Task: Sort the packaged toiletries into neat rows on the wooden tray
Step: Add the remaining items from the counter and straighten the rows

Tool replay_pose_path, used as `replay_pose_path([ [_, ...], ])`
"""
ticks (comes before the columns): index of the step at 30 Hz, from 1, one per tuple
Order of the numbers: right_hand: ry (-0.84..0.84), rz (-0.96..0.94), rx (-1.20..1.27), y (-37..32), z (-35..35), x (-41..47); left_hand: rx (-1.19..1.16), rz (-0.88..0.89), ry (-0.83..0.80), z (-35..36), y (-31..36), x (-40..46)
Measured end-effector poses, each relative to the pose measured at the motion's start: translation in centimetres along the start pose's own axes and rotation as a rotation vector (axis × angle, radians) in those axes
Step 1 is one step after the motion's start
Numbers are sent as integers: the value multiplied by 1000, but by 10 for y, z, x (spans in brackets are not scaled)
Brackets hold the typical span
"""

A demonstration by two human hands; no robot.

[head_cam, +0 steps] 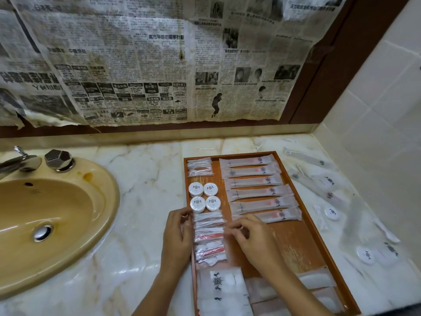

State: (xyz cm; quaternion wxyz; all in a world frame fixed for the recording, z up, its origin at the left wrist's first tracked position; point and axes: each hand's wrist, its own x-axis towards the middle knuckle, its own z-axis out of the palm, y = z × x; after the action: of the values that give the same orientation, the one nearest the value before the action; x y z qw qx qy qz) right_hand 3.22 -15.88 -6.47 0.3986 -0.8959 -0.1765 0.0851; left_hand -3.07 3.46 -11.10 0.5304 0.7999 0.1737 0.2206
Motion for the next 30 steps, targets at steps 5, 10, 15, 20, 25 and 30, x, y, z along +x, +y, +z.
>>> replay_pose_path([
  [5, 115, 34, 0, 22, -35, -3, 54, 5, 45, 14, 16, 8],
  [10, 248, 76, -20, 52, -66, 0, 134, 154, -15, 50, 54, 26],
  [15, 378, 150, -19, 90, -99, 2, 117, 237, -152, 100, 88, 39],
  [20, 509, 275, -105, 138, -133, 2, 228, 249, -298, 159, 111, 44],
  [25, 582, 379, -201, 178, -162, 4, 444, 291, -481, 227, 140, 30],
  [30, 489, 408, -248, 201, -172, 10, 526, 265, -522, 276, 157, 22],
])
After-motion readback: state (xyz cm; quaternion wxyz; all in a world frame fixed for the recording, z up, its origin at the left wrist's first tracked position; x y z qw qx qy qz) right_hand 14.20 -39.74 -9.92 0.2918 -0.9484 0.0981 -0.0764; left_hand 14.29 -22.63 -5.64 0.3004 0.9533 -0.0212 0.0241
